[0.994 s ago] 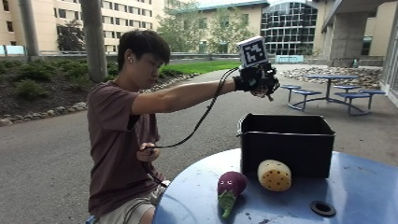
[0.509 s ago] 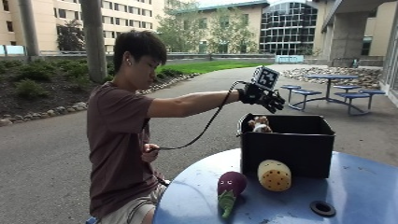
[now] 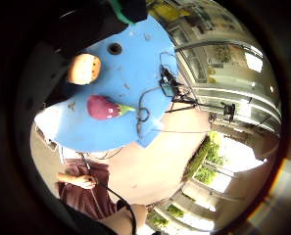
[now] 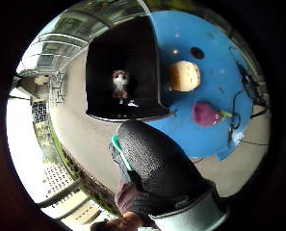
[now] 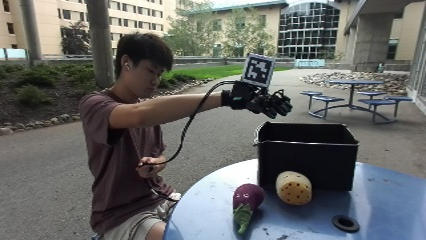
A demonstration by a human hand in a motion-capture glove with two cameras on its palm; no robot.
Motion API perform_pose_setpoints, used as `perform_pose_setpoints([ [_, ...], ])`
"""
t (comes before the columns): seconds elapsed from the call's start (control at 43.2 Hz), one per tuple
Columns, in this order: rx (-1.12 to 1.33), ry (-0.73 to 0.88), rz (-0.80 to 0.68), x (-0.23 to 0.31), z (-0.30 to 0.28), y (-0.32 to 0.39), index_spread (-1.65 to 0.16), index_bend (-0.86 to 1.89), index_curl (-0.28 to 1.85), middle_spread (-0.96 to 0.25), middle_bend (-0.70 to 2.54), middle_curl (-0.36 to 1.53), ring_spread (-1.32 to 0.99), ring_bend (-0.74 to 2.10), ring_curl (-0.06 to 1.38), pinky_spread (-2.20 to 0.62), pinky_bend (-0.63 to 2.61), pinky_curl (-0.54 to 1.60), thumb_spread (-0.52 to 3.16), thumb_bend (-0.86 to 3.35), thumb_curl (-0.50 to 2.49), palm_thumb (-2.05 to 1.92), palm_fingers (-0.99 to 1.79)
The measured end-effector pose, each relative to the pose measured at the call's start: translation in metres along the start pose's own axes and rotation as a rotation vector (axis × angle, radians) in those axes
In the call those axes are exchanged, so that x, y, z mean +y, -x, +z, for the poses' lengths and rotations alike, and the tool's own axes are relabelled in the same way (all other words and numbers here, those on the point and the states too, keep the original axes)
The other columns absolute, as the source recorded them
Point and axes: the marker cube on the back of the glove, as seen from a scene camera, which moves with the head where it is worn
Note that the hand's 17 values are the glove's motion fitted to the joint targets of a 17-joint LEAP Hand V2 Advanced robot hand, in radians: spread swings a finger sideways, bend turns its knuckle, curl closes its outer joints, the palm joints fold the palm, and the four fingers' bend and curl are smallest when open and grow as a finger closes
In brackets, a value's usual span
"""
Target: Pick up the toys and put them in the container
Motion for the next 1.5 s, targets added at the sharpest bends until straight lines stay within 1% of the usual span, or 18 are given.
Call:
perform_pose_setpoints([
  [0.116,0.020,-0.022,0.086,0.001,0.037,-0.056,-0.11,0.00,0.18,0.05,0.16,0.36,0.02,0.38,0.34,0.04,0.94,0.39,1.10,-0.10,0.33,-0.15,-0.32],
  [0.231,-0.019,0.007,0.132,-0.014,0.105,-0.081,-0.13,0.03,0.16,0.04,0.17,0.35,0.02,0.38,0.35,0.04,0.90,0.38,1.12,-0.08,0.30,-0.12,-0.25],
  [0.37,-0.040,0.138,-0.016,-0.026,0.211,-0.064,-0.14,0.04,0.14,0.02,0.18,0.35,0.01,0.39,0.35,0.03,0.87,0.37,1.15,-0.06,0.28,-0.07,-0.22],
  [0.463,-0.050,0.218,-0.088,-0.030,0.256,-0.053,-0.14,0.02,0.13,0.02,0.17,0.35,0.00,0.44,0.36,0.02,0.88,0.37,1.18,-0.02,0.28,-0.02,-0.18],
  [0.486,-0.058,0.221,-0.104,-0.031,0.265,-0.051,-0.14,-0.01,0.11,0.02,0.17,0.35,-0.01,0.51,0.38,0.02,0.90,0.37,1.20,0.00,0.29,0.03,-0.13],
  [0.532,-0.070,0.182,-0.120,-0.034,0.281,-0.046,-0.13,-0.08,0.07,0.00,0.32,0.40,-0.11,0.84,0.46,-0.06,0.90,0.36,1.30,0.12,0.33,0.20,0.27],
  [0.555,-0.076,0.139,-0.121,-0.036,0.286,-0.044,-0.14,-0.01,0.08,0.01,0.19,0.35,-0.06,0.64,0.36,-0.01,0.91,0.34,1.26,0.04,0.30,0.09,-0.09],
  [0.578,-0.083,0.090,-0.120,-0.038,0.288,-0.043,-0.13,-0.10,0.06,-0.02,0.48,0.46,-0.15,1.01,0.52,-0.16,0.99,0.39,1.35,0.17,0.35,0.29,0.58],
  [0.601,-0.095,0.040,-0.118,-0.040,0.290,-0.042,-0.13,-0.13,0.00,-0.03,0.50,0.43,-0.18,1.01,0.46,-0.19,0.96,0.33,1.37,0.19,0.35,0.32,0.60],
  [0.648,-0.132,-0.041,-0.118,-0.044,0.291,-0.041,-0.14,0.06,0.00,-0.10,0.75,0.51,-0.21,1.10,0.47,-0.26,0.92,0.31,1.41,0.31,0.41,0.52,1.08],
  [0.786,-0.223,-0.201,-0.141,-0.062,0.292,-0.042,-0.15,0.30,0.09,-0.18,0.96,0.60,-0.24,1.22,0.56,-0.34,0.87,0.36,1.35,0.42,0.51,0.76,1.35],
  [0.833,-0.256,-0.210,-0.146,-0.068,0.290,-0.042,-0.14,0.49,0.15,-0.19,0.98,0.61,-0.24,1.24,0.58,-0.35,0.85,0.37,1.36,0.46,0.54,0.82,1.45],
  [0.856,-0.269,-0.205,-0.149,-0.071,0.288,-0.042,-0.15,0.46,0.14,-0.20,1.01,0.62,-0.25,1.25,0.59,-0.36,0.85,0.38,1.34,0.46,0.55,0.82,1.38],
  [0.879,-0.279,-0.194,-0.150,-0.074,0.285,-0.043,-0.13,0.65,0.21,-0.19,0.98,0.61,-0.23,1.25,0.59,-0.36,0.84,0.38,1.35,0.49,0.57,0.86,1.48],
  [1.018,-0.275,-0.094,-0.155,-0.081,0.257,-0.046,-0.07,0.94,0.32,-0.11,1.08,0.65,-0.22,1.30,0.61,-0.34,0.86,0.41,1.22,0.45,0.64,0.87,1.38],
  [1.087,-0.267,-0.120,-0.145,-0.080,0.219,-0.054,-0.06,1.05,0.37,-0.13,1.14,0.67,-0.25,1.30,0.62,-0.34,0.93,0.44,1.09,0.42,0.70,0.84,1.32],
  [1.226,-0.269,-0.233,-0.124,-0.077,0.118,-0.068,-0.14,1.06,0.42,-0.15,1.21,0.71,-0.29,1.37,0.64,-0.35,0.96,0.47,0.85,0.22,0.73,0.61,1.08],
  [1.503,-0.043,-0.421,-0.081,-0.074,-0.044,-0.019,-0.22,1.04,0.49,-0.16,1.24,0.75,-0.33,1.41,0.66,-0.36,1.05,0.53,0.60,0.11,0.82,0.56,1.00],
])
